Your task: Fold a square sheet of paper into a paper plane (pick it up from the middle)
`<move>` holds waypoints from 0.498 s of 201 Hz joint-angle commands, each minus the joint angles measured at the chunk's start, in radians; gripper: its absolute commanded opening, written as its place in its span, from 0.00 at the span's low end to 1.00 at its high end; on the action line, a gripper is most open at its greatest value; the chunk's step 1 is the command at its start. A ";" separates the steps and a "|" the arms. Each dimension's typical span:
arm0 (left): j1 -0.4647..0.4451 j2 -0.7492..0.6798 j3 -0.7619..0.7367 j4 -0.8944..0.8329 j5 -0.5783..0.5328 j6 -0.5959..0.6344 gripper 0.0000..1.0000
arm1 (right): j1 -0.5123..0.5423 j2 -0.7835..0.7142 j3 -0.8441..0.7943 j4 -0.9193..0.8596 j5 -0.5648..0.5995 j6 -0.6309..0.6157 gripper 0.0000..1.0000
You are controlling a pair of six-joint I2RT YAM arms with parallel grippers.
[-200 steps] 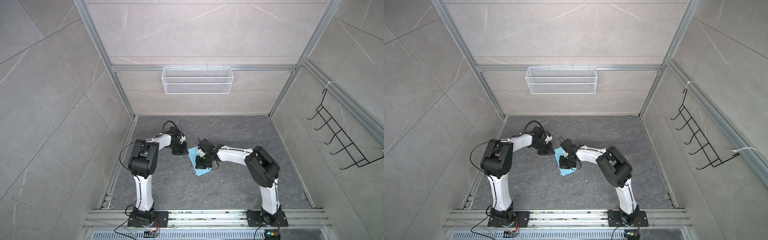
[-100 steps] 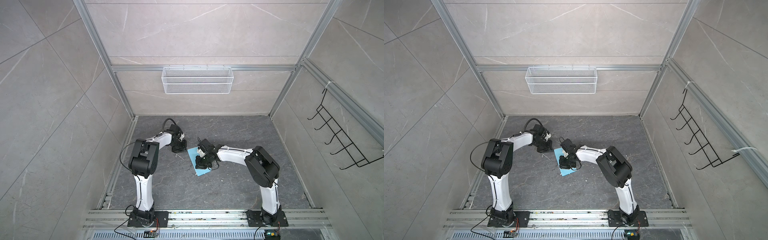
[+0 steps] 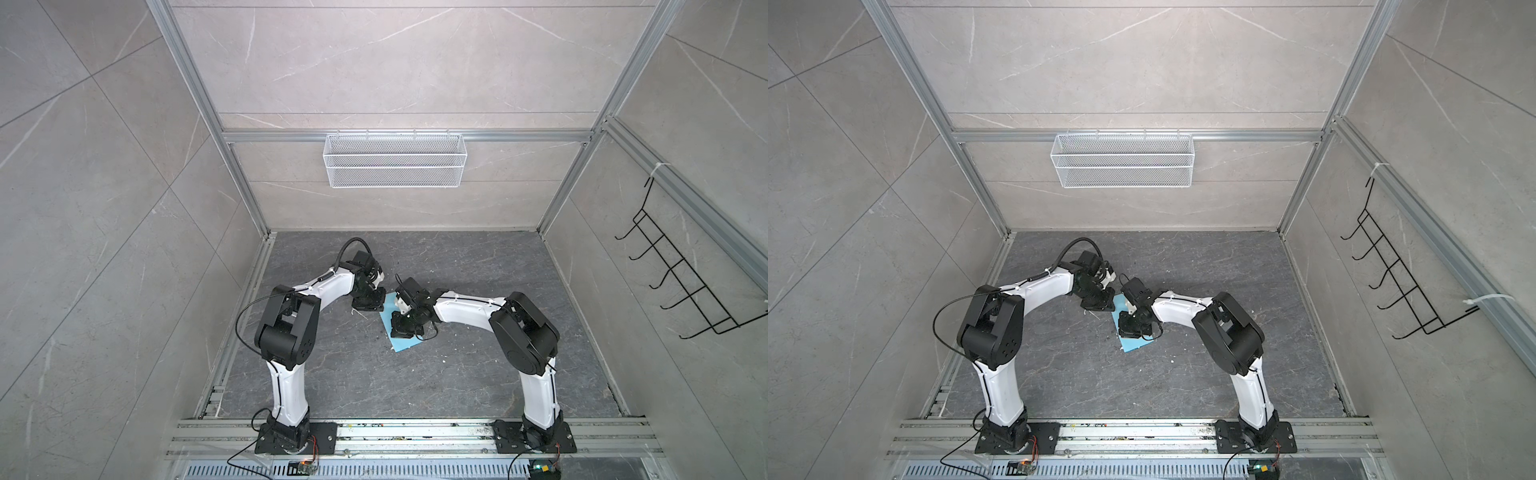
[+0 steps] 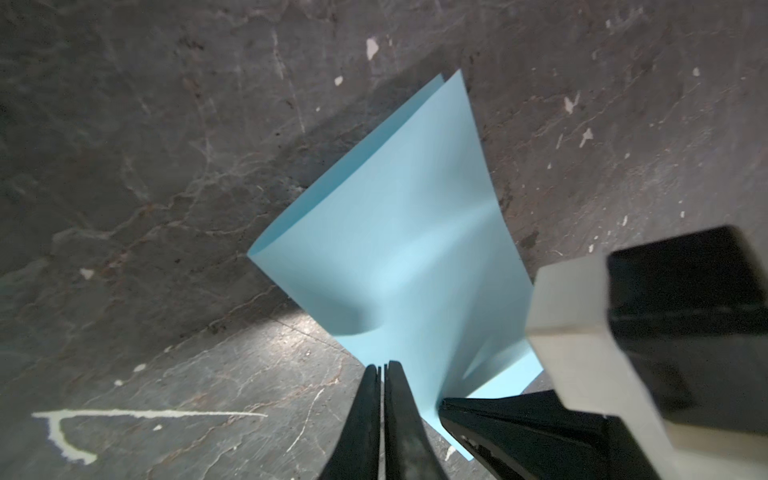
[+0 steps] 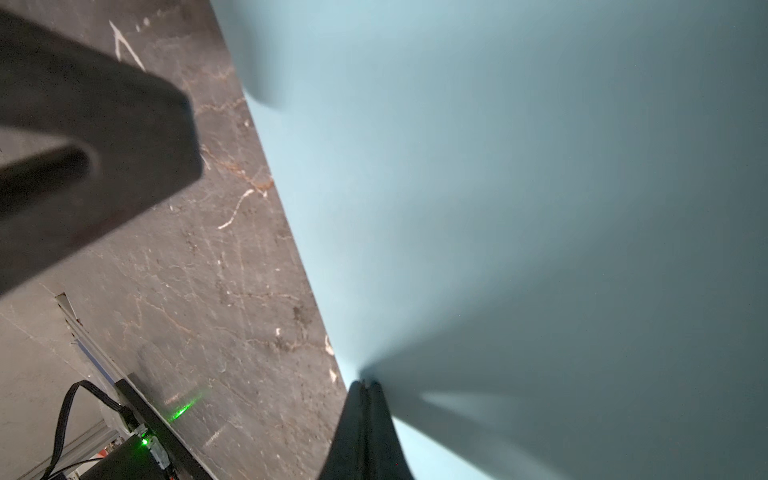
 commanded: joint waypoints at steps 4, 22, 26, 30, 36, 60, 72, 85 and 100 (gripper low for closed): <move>0.003 0.038 0.061 -0.050 -0.047 0.018 0.10 | 0.006 0.051 -0.019 -0.069 0.048 0.016 0.06; 0.003 0.053 0.078 -0.044 -0.050 -0.003 0.11 | 0.007 0.052 -0.020 -0.068 0.046 0.016 0.06; 0.002 0.057 0.082 -0.044 -0.052 -0.007 0.11 | 0.007 0.053 -0.018 -0.068 0.046 0.016 0.06; 0.003 0.063 0.087 -0.044 -0.054 -0.010 0.11 | 0.007 0.055 -0.017 -0.069 0.045 0.015 0.06; 0.002 0.068 0.093 -0.047 -0.060 -0.012 0.11 | 0.007 0.056 -0.018 -0.070 0.045 0.015 0.06; 0.003 0.089 0.113 -0.054 -0.089 -0.026 0.10 | 0.006 0.056 -0.019 -0.070 0.043 0.015 0.06; 0.003 0.097 0.120 -0.052 -0.093 -0.034 0.10 | 0.006 0.057 -0.020 -0.070 0.043 0.014 0.06; 0.003 0.107 0.128 -0.054 -0.102 -0.040 0.09 | 0.006 0.056 -0.021 -0.068 0.043 0.014 0.06; 0.003 0.115 0.133 -0.057 -0.108 -0.045 0.09 | 0.005 0.055 -0.022 -0.068 0.043 0.014 0.06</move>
